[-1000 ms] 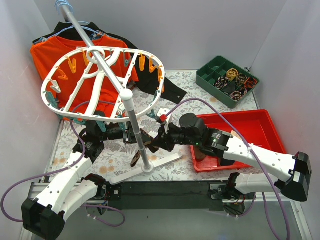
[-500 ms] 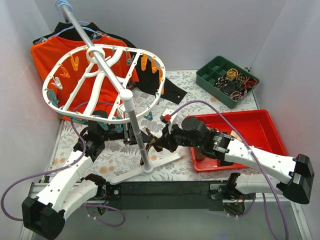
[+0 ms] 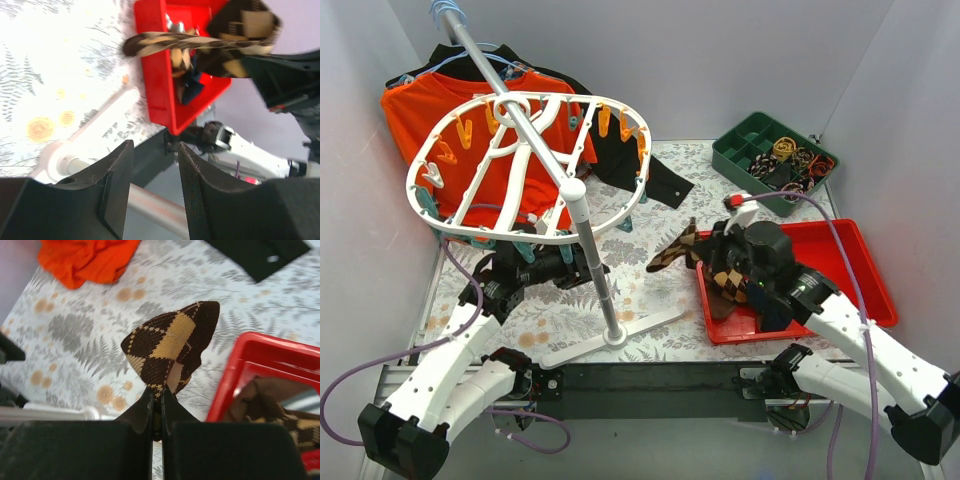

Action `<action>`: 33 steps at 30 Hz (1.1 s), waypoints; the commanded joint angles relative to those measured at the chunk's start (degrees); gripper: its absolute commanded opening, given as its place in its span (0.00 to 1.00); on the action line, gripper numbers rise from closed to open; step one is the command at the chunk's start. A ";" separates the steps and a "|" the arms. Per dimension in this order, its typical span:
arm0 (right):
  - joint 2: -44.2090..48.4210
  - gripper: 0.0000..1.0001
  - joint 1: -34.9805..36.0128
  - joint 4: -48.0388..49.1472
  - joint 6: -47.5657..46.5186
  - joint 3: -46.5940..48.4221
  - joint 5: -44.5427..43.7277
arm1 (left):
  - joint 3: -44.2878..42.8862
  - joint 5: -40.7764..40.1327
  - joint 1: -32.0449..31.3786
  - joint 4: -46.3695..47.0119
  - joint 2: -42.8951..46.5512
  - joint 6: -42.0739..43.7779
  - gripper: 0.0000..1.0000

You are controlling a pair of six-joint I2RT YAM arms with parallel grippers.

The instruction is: Remove the socks clipped to the hanger

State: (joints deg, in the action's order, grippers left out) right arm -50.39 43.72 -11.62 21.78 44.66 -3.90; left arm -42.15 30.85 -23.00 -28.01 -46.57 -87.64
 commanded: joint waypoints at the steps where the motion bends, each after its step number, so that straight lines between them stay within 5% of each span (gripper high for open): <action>1: 5.99 0.01 -4.69 -5.95 4.49 0.16 -9.00 | -1.71 -10.18 -0.02 -4.59 3.32 -1.04 0.39; 12: 19.09 0.01 -6.72 -21.68 18.20 -2.99 -34.32 | 0.05 -10.38 -0.02 -4.86 6.48 -4.21 0.40; 28: 27.45 0.10 -6.72 -24.77 41.14 -20.05 -31.43 | 10.07 -9.05 -0.02 -0.73 18.00 -11.94 0.39; 31: 28.15 0.17 -6.72 -25.47 39.22 -19.10 -32.57 | 10.25 -8.97 -0.02 0.06 18.18 -12.47 0.39; 33: 27.72 0.41 -6.72 -26.61 37.29 -16.47 -33.54 | 9.98 -8.62 -0.02 0.58 17.48 -12.21 0.39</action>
State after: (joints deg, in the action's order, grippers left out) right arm -22.79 37.12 -37.04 58.72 24.58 -34.54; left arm -32.08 21.89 -23.00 -29.17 -28.71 -99.09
